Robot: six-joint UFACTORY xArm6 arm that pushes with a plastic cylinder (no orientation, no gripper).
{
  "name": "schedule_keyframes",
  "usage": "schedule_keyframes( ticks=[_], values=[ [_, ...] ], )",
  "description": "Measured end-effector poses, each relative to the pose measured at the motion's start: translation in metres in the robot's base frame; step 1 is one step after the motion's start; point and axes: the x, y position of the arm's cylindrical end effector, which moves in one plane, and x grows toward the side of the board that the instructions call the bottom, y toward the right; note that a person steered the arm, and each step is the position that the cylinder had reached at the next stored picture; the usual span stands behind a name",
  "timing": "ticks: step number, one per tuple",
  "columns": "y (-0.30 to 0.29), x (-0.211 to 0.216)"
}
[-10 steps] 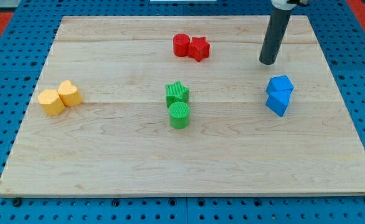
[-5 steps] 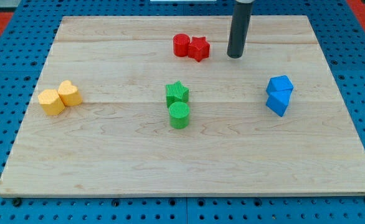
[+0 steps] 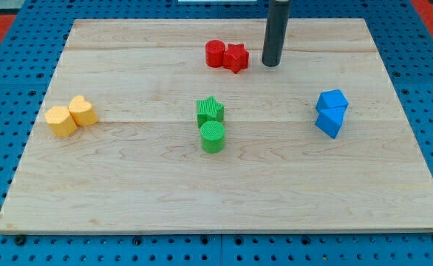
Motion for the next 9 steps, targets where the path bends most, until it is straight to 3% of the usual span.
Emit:
schedule_keyframes(
  ticks=[4,6,8,9],
  values=[
    [-0.011,-0.019],
    [-0.064,-0.034],
    [-0.160,-0.028],
    [-0.150,-0.039]
  ],
)
